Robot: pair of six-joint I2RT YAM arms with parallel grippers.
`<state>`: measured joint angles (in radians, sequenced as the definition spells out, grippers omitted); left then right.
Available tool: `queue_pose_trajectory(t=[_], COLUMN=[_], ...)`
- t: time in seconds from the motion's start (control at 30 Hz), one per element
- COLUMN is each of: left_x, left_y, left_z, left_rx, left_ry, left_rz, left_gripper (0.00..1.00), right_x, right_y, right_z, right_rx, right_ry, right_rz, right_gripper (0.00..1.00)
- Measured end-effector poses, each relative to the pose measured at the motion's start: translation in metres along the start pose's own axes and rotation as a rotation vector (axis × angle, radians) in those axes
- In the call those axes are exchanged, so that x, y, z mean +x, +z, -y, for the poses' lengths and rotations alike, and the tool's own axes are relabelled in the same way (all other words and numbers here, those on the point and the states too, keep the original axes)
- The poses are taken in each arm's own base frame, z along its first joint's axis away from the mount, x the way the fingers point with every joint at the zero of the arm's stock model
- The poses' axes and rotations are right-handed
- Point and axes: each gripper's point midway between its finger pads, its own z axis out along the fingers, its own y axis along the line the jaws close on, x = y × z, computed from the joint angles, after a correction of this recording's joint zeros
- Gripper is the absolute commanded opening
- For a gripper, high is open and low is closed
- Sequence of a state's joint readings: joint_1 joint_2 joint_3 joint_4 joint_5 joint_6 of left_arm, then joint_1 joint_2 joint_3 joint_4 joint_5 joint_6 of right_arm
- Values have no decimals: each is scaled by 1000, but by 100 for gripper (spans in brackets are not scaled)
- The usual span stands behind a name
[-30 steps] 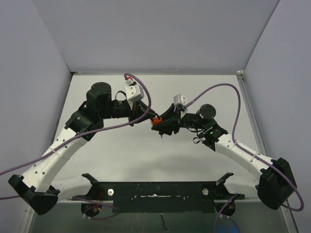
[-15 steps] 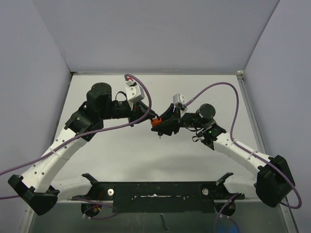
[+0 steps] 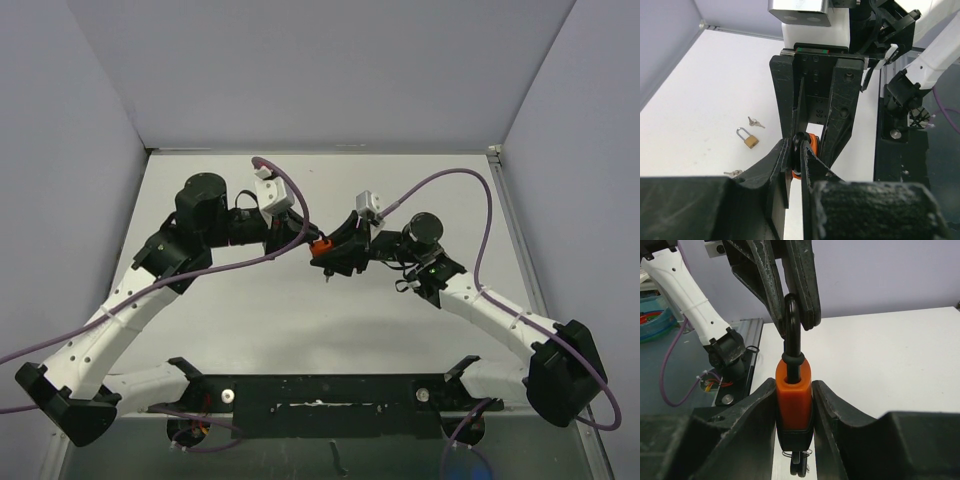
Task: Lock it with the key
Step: Lock the lock.
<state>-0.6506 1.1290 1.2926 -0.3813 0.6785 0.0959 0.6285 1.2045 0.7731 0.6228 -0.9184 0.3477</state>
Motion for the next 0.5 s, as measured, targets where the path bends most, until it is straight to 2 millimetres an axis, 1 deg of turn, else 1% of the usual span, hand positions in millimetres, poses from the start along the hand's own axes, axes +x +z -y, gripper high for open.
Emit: queue_pose_trajectory(t=[0.27, 0.5], left_x=[-8, -9], left_y=[-2, 2], left_z=[-6, -11], left_rx=[-28, -41], left_ry=[55, 66], left_rz=[53, 65], left_gripper=[0, 0], right_x=[-12, -13], right_y=[1, 0], right_z=[20, 22], right_rx=[105, 122], right_ry=[-62, -40], right_rz=[8, -16], right_gripper=[0, 0])
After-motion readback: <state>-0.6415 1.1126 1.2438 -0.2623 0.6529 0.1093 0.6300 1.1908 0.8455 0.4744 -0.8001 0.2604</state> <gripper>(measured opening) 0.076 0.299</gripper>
